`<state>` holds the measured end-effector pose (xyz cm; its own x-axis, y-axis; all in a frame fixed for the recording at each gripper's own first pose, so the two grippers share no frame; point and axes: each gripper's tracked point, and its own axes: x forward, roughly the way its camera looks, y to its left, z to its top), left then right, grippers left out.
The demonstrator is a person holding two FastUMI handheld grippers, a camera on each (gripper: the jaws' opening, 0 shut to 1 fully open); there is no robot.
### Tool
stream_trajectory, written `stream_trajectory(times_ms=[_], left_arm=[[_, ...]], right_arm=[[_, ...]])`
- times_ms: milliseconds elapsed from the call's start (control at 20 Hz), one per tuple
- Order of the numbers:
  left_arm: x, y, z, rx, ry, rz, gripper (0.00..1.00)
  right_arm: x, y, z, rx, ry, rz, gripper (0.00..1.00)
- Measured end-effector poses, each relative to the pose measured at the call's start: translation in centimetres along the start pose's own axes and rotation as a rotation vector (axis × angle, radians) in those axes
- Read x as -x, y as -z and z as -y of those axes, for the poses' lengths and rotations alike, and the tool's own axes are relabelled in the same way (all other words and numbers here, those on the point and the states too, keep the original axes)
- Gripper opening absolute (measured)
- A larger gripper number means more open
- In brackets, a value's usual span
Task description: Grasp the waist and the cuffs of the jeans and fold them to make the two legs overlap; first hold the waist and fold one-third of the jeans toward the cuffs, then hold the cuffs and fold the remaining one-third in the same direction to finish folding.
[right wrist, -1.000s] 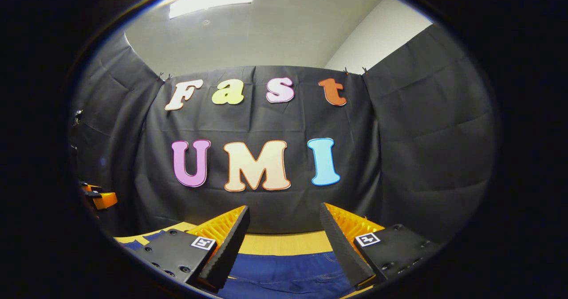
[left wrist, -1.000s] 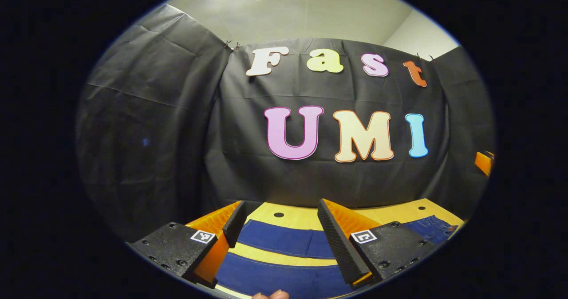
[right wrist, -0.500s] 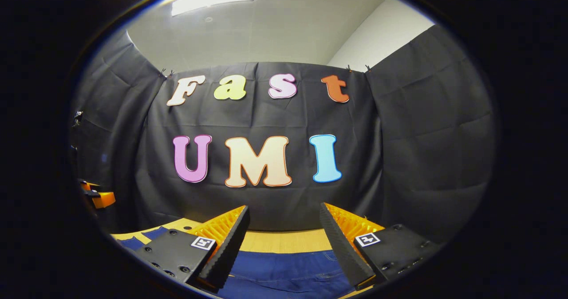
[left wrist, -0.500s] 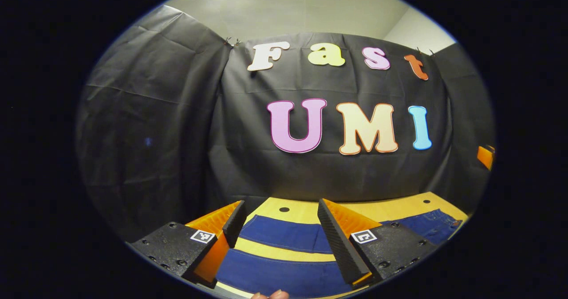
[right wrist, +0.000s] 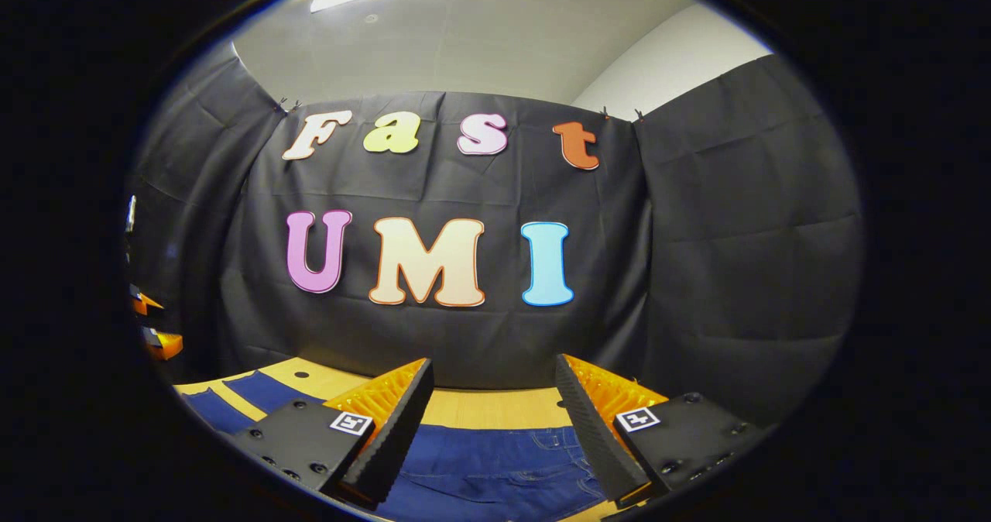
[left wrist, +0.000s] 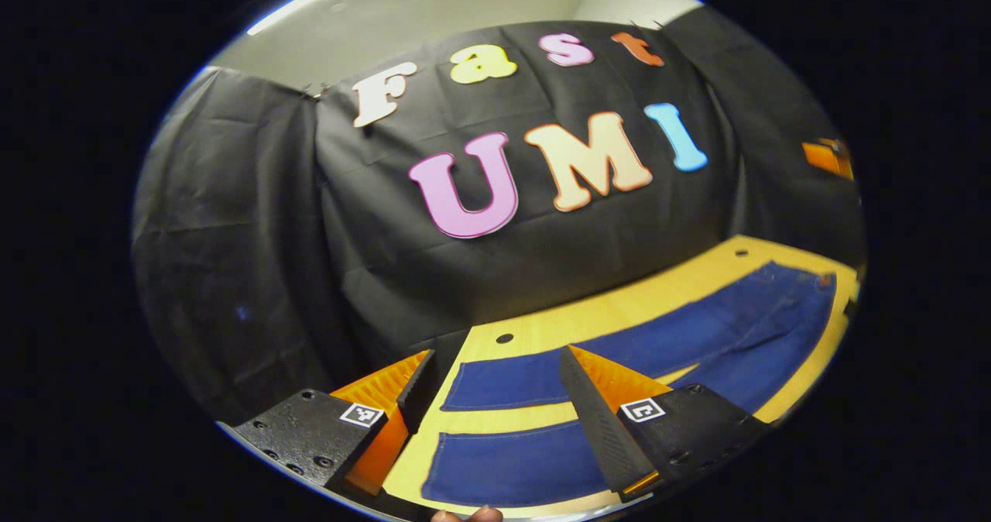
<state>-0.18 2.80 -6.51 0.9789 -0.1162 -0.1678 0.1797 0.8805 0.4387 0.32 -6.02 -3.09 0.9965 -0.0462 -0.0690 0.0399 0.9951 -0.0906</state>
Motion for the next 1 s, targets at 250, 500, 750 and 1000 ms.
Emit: stream_trajectory(times_ms=[250,500,750,1000], left_arm=[[-0.8,5.2,1.7,-0.239,0.133,-0.125,0.95],[-0.1,12.2,4.3,-0.566,0.294,-0.245,0.95],[1.2,18.1,6.1,-0.764,0.441,-0.357,0.95],[2.6,21.6,6.5,-0.926,0.528,-0.403,1.00]], right_arm=[[-0.1,1.4,0.9,0.023,0.009,-0.025,0.98],[0.1,3.2,1.0,0.009,0.005,-0.071,0.98],[0.5,4.1,2.1,0.007,0.035,-0.091,0.98],[1.0,5.3,2.9,0.004,0.064,-0.122,0.98]])
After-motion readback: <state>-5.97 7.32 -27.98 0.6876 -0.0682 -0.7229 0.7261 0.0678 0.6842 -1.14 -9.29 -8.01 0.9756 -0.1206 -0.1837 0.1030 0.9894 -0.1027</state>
